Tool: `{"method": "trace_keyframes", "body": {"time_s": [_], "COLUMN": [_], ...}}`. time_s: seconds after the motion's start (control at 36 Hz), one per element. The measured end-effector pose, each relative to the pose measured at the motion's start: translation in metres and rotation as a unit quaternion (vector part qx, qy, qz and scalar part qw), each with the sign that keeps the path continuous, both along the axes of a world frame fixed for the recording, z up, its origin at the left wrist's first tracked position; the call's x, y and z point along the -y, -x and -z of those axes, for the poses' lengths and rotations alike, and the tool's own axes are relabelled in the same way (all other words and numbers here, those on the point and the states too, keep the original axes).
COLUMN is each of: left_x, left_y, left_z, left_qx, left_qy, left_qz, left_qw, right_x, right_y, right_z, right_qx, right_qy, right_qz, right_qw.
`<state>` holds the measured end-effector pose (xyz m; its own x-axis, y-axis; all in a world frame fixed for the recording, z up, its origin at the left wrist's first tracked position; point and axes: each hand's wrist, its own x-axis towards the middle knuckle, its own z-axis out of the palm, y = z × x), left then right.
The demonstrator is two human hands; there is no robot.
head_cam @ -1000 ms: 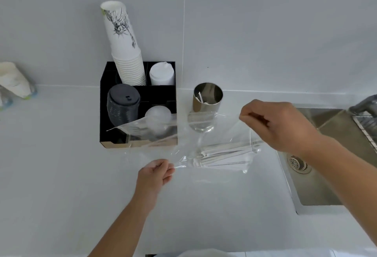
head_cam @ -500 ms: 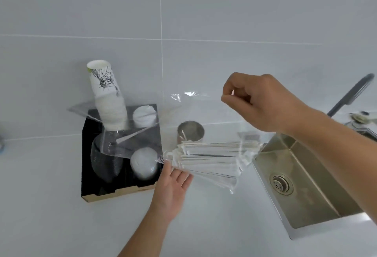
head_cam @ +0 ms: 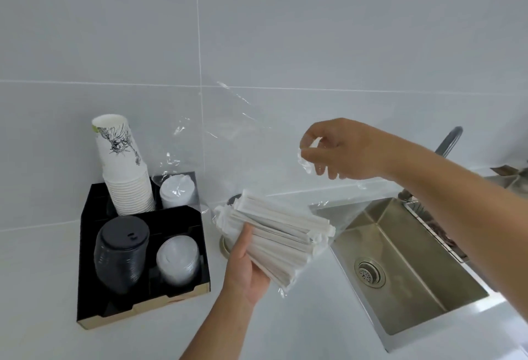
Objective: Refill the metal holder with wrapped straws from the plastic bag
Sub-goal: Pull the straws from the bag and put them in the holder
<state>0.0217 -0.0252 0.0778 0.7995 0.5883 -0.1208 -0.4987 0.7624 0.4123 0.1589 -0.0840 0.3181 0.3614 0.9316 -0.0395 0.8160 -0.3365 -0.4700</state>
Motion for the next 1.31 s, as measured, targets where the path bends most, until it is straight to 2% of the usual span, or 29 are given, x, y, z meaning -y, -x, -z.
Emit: {"method": "trace_keyframes", "body": {"time_s": [0.11,0.17,0.22,0.36,0.5,0.56,0.64,0.72,0.86,0.94,1.03,1.11,1.22,1.31], "left_x": [-0.002,0.0,0.001,0.008,0.009,0.01,0.011,0.01,0.01,0.011,0.01,0.006,-0.001,-0.002], "left_y": [0.001,0.0,-0.003,-0.011,-0.017,-0.02,-0.024,-0.03,-0.041,-0.049,-0.054,-0.059,-0.063,-0.069], "left_z": [-0.002,-0.001,-0.002,-0.007,-0.003,-0.005,-0.002,-0.001,-0.009,-0.016,-0.019,-0.021,-0.023,-0.023], "left_qx": [0.015,0.03,0.044,0.035,0.029,0.034,0.048,0.053,0.093,0.076,0.062,0.058,0.036,0.021], "left_qy": [-0.009,0.001,0.001,0.004,0.005,0.003,0.009,0.015,0.002,-0.011,-0.012,-0.014,-0.011,0.008], "left_qz": [-0.002,-0.002,0.003,0.004,-0.007,-0.005,0.003,0.018,0.028,0.023,0.019,0.013,0.009,-0.008], "left_qw": [1.0,1.0,0.999,0.999,1.0,0.999,0.999,0.998,0.995,0.997,0.998,0.998,0.999,1.0], "right_x": [0.002,0.004,0.007,0.008,0.012,0.012,0.012,0.015,0.021,0.023,0.029,0.041,0.066,0.078], "right_y": [0.001,0.006,0.011,0.015,0.015,0.014,0.012,0.007,0.0,-0.005,-0.012,-0.022,-0.037,-0.039], "right_z": [0.002,-0.001,-0.007,-0.015,-0.019,-0.019,-0.017,-0.021,-0.018,-0.013,-0.014,-0.017,-0.002,0.029], "right_qx": [0.04,0.093,0.11,0.091,0.039,0.068,0.125,0.134,0.138,0.126,0.083,-0.025,-0.185,-0.275], "right_qy": [-0.042,-0.092,-0.123,-0.081,-0.149,-0.156,-0.118,-0.147,-0.136,-0.149,-0.161,-0.196,-0.286,-0.312], "right_qz": [0.022,0.008,-0.015,-0.033,-0.016,-0.005,-0.016,-0.022,-0.018,-0.006,0.016,0.04,0.058,0.08], "right_qw": [0.998,0.991,0.986,0.992,0.988,0.985,0.985,0.98,0.981,0.981,0.983,0.979,0.938,0.906]}}
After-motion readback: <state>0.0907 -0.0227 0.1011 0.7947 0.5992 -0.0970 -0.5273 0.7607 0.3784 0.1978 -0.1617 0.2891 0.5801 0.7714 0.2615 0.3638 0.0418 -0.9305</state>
